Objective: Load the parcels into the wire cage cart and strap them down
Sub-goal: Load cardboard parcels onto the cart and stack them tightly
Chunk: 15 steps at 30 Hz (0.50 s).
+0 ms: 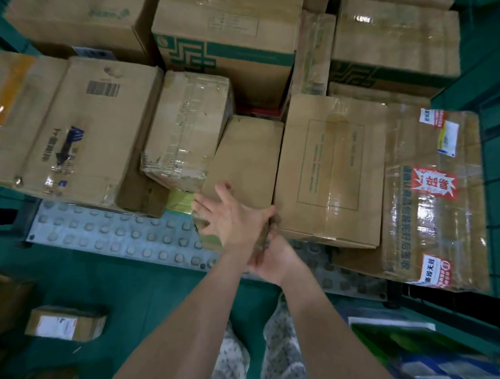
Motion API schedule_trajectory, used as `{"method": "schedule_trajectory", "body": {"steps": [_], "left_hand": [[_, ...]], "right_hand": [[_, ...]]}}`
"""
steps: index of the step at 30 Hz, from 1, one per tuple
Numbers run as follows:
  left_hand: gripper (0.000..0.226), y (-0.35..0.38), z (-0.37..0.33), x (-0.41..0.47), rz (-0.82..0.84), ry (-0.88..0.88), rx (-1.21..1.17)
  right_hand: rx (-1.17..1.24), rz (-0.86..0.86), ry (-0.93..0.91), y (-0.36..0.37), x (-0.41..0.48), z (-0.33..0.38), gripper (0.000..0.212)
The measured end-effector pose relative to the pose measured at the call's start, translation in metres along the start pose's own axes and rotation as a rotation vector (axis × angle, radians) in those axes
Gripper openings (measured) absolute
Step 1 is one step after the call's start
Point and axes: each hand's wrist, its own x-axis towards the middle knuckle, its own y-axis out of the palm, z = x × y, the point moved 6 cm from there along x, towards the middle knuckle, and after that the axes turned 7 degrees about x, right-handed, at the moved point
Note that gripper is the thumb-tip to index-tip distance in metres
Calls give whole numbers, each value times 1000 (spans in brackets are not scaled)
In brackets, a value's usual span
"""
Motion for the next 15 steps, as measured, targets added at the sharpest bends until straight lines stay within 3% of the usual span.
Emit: {"method": "schedule_trajectory", "body": {"steps": [3, 7, 10, 15], "left_hand": [[92, 2, -4, 3, -15, 18, -28], [97, -2, -30, 25, 104, 24, 39], [104, 0, -35, 29, 270, -40, 139], [107, 10, -21, 27, 333, 18, 163]], "right_hand": [[327, 60, -251, 15, 4, 5, 60], [555, 132, -328, 46, 8, 24, 52], [513, 131, -316, 52, 6, 27, 61], [485, 121, -270, 45, 11, 16, 68]]}}
